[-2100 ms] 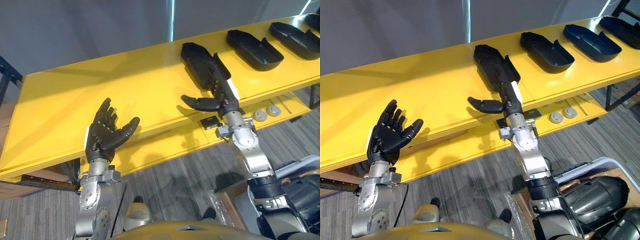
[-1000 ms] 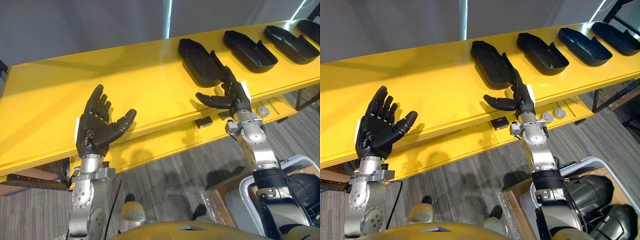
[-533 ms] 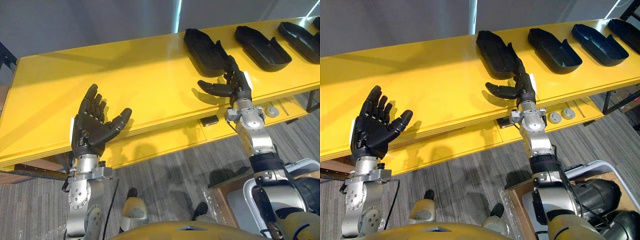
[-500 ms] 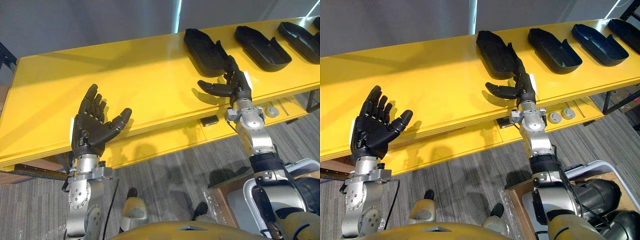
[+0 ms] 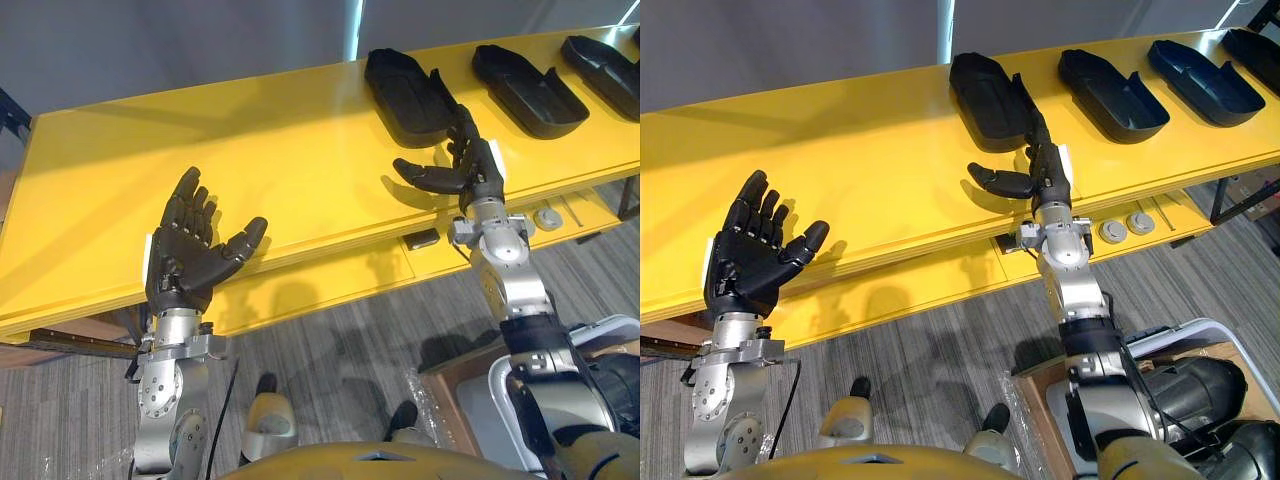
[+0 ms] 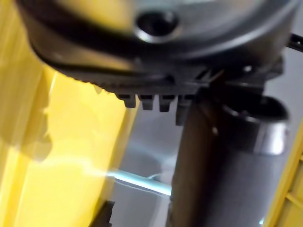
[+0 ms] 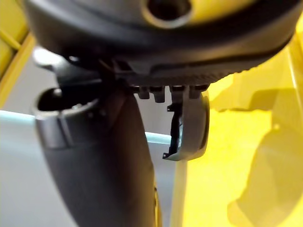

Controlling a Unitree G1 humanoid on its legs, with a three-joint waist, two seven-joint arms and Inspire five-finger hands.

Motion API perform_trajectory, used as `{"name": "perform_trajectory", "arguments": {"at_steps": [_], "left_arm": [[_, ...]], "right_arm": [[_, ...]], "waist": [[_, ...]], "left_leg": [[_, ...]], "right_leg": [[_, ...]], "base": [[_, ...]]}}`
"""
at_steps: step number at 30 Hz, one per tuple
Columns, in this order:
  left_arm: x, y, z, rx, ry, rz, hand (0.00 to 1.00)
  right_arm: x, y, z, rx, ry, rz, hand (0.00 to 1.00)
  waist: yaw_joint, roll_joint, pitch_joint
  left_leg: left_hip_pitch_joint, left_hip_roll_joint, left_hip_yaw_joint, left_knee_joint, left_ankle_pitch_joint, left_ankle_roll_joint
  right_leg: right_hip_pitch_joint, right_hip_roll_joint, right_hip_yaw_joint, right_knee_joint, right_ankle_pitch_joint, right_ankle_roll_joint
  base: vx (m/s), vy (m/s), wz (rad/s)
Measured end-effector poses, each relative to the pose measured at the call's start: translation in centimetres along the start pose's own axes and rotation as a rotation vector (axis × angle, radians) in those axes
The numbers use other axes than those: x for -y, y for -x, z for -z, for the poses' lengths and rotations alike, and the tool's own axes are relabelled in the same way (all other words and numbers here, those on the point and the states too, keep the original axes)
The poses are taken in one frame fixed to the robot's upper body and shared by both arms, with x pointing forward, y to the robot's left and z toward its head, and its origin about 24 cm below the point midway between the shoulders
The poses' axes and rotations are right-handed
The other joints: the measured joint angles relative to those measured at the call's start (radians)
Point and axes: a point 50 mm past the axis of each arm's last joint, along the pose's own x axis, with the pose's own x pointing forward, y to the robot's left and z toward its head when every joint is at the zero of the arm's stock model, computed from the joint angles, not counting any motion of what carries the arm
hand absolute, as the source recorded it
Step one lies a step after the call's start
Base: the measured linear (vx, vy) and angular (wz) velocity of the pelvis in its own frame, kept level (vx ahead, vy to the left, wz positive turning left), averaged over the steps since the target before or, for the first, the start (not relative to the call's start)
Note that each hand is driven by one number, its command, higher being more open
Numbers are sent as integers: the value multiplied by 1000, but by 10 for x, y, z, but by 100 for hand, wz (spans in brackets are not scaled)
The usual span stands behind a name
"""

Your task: Walk over and take three plastic housings, then place them on the shelf

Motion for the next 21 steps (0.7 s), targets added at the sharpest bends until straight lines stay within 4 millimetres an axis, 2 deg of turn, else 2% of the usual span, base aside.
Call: {"name": "perform_trajectory", "arguments": {"at_steps": [3,6,9,15,21], "left_arm": [[1,0,0,1,3,8,100],[4,2,-6,21,5,28,100],[7,5,-11,36,12,52,100],[20,6,-10,36,47,146,100],[49,11,3,-45,129,313,100]], "right_arm": [[6,16,-14,75,-17,22,100],[11,35,-26,139,-58,68,100],[13,49,-25,139,-80,93,100],[12,83,9,-13,-132,144,100],[10,119,38,-174,-163,228,100]], "waist": [[-5,0,0],[-30,-3,-2],[-50,-5,-14],[-83,-2,-65],[-113,6,-84]], "left_leg": [[27,1,24,-14,0,0],[53,2,48,-29,0,0],[65,3,66,-32,-5,0],[94,5,114,-46,-11,-1],[121,11,163,-49,-22,-4]], "right_leg": [[2,0,23,0,0,0],[3,0,45,0,0,0],[1,0,61,0,0,0],[-13,3,107,0,1,2],[-24,11,154,0,4,4]], "base": [[9,26,-19],[-5,22,-19],[0,20,-21],[8,18,-21],[-3,10,-20]]}}
